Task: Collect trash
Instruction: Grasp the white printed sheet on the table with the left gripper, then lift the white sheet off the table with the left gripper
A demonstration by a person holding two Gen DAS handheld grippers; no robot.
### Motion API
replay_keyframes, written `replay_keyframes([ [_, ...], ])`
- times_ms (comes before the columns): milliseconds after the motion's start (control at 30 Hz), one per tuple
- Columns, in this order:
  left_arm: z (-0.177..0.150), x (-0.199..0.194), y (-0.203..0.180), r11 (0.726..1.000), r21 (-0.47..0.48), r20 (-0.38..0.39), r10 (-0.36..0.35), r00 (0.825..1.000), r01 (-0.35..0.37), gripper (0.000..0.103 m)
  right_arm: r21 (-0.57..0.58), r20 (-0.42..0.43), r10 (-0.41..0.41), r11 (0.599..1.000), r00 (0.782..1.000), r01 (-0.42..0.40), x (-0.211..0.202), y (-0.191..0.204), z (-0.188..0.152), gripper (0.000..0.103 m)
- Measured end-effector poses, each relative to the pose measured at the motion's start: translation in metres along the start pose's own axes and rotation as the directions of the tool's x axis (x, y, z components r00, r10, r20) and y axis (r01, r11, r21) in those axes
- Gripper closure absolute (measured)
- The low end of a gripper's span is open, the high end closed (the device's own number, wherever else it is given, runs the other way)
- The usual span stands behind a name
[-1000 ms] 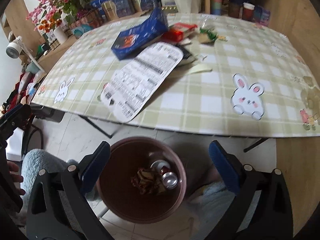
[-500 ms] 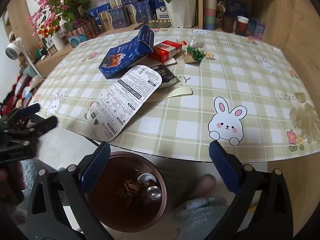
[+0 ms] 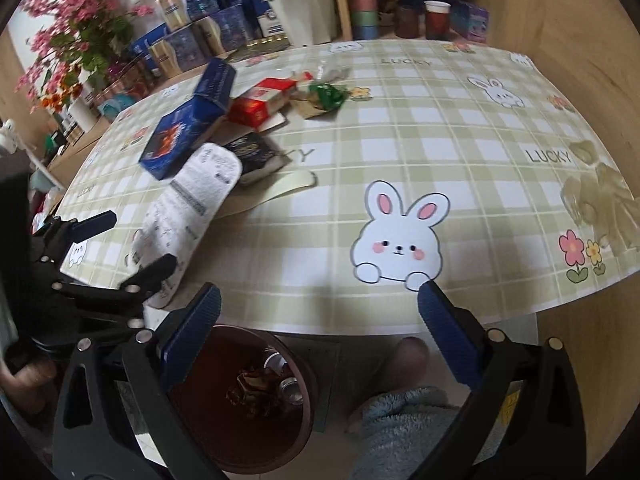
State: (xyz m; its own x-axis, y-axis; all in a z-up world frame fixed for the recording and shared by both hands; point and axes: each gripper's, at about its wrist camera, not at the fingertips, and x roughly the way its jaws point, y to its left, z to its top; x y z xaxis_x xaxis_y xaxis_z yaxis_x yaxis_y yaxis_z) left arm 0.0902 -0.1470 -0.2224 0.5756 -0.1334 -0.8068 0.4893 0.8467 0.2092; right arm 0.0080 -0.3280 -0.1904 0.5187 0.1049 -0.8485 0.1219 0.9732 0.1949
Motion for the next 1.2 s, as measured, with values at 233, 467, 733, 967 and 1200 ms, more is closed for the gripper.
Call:
replay_keyframes([
  [233, 0.014, 0.031, -0.029, 0.99, 0.091, -0.018, 0.113, 0.993, -0.111, 0.011, 0.07, 0.002, 0.003, 0.998, 1.0, -0.003, 0.005, -0.023, 0.001, 0.006],
  [467, 0.016, 0.027, -0.009, 1.0, 0.014, -0.028, 0.011, 1.0, -0.011, 0.064, 0.063, 0.019, 0.006, 0.998, 1.0, -0.007, 0.0, -0.029, 0.002, 0.006],
  [733, 0.026, -0.019, 0.08, 0.919, -0.287, 0.093, -0.252, 0.963, 0.269, 0.086, 0.042, 0.03, 0.026, 0.999, 0.999, -0.027, -0.005, -0.019, 0.006, 0.006],
  [967, 0.008, -0.027, 0.159, 0.749, -0.548, 0.159, -0.345, 0.925, 0.373, 0.089, 0.008, 0.026, 0.043, 0.999, 0.999, -0.043, -0.007, 0.0, 0.008, 0.006],
  [1200, -0.002, -0.026, 0.196, 0.718, -0.61, 0.16, -0.305, 0.939, 0.337, 0.091, -0.019, 0.018, 0.046, 0.999, 0.999, -0.046, -0.008, 0.01, 0.01, 0.006],
])
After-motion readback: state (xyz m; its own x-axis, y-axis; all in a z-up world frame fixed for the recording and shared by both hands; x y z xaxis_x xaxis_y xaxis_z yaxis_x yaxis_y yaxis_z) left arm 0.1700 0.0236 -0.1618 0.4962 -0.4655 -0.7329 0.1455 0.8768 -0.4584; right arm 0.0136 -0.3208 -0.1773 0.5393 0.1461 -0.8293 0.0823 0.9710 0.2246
